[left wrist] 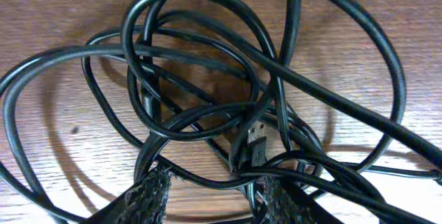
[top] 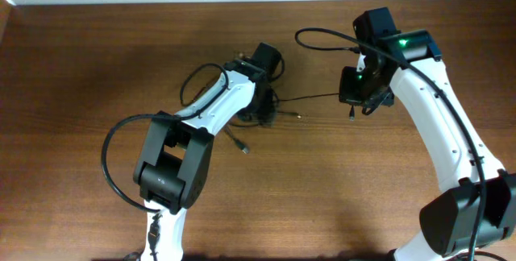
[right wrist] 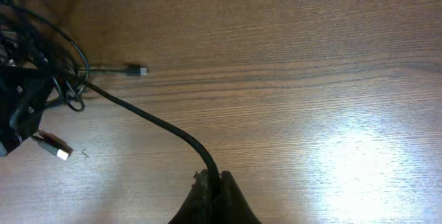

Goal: Untangle cables

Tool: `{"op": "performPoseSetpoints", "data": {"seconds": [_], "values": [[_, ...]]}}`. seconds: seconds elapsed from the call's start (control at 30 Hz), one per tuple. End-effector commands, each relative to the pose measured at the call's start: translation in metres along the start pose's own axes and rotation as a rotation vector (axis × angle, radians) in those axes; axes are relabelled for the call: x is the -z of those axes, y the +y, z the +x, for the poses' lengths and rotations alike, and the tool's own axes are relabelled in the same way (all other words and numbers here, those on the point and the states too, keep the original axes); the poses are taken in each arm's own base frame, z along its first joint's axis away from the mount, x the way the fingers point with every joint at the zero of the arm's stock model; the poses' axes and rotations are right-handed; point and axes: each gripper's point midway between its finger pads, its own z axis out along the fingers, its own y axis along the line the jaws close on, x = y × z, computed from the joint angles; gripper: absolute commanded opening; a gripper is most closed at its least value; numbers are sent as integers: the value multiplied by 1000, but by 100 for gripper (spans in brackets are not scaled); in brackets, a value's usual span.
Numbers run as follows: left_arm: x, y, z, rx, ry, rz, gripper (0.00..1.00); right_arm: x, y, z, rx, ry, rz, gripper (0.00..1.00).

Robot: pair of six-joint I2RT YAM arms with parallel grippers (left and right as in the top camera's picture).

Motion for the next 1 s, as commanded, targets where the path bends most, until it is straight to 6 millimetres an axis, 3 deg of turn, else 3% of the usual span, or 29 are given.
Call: {"op": "performPoseSetpoints", "data": {"seconds": [0.0,0.07,0.13,0.23,0.3,0.37,0.4,0.43,0.5,0.53,0.6,0.67,0.83,0.97], "values": [[3,56,-10,-21,-73,-309,47,0,-5,-1,-1,-9,24,4],[15,90,-10,-32,-78,-482,51,0,-5,-1,2,-9,24,4],[21,119,-12,15,-44,-517,52,0,-5,-1,21,-9,24,4],[51,148,-36,114,-73,-501,50,0,-5,-2,19,-12,24,4],[72,121,-57,21,-88,-229,39,1,-11,-7,3,-24,34,4],[102,52,-66,-191,-117,240,15,1,-24,-12,-34,-25,33,4],[106,43,-65,-199,-118,293,15,1,-26,-12,-40,-24,28,4],[105,45,-65,-197,-116,283,16,1,-26,-12,-40,-23,27,4],[104,61,-71,-167,-129,254,37,1,-26,-12,-40,-24,27,11],[101,84,-71,-39,-105,228,47,1,-26,-12,-40,-24,27,14],[81,126,-57,316,-23,180,30,1,-25,-15,-41,-33,24,16],[51,129,-46,428,4,174,33,1,-24,-17,-40,-41,21,17],[12,147,-35,504,-31,103,40,1,-25,-15,-39,-34,24,18],[5,154,-31,505,-36,64,40,1,-25,-15,-39,-34,23,19]]}}
